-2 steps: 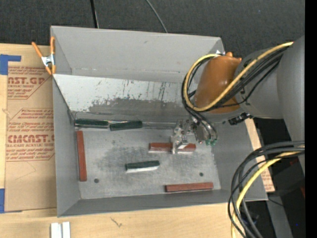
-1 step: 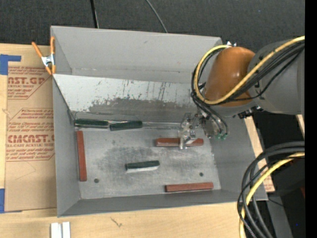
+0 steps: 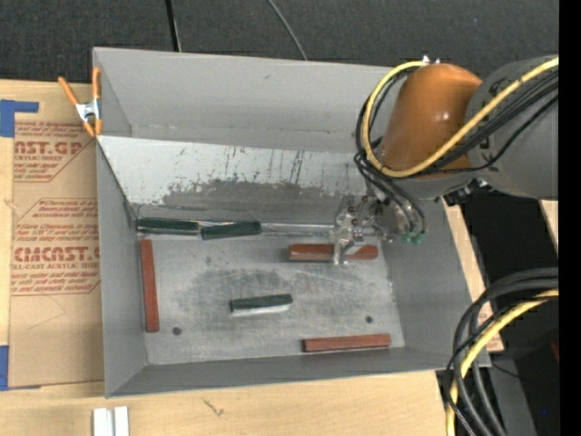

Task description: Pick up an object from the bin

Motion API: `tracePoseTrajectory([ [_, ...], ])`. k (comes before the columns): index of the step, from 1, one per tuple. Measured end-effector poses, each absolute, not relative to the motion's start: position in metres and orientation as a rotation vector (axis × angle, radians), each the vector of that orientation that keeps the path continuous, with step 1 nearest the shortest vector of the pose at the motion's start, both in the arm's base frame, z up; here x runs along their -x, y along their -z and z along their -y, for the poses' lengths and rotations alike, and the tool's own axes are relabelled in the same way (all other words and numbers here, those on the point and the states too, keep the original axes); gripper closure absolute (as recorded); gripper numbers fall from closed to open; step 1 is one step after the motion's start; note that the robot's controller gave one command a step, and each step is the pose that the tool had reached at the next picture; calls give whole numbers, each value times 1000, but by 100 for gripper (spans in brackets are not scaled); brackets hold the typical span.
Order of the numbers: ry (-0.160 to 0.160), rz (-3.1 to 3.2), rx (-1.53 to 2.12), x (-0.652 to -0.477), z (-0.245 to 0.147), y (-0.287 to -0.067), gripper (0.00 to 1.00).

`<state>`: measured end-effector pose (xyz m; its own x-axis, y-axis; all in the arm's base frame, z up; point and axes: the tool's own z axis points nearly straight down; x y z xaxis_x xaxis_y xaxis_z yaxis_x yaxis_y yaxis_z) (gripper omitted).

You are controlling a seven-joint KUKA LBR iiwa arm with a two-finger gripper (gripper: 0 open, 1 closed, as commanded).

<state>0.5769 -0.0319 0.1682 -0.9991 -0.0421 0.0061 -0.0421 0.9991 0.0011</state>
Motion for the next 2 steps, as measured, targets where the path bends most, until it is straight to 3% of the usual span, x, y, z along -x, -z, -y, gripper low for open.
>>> tracePoseTrajectory([
  [1,3,3139,-72,-582,33,-192,100],
  [2,-3,3151,-117,-583,43,-201,100],
])
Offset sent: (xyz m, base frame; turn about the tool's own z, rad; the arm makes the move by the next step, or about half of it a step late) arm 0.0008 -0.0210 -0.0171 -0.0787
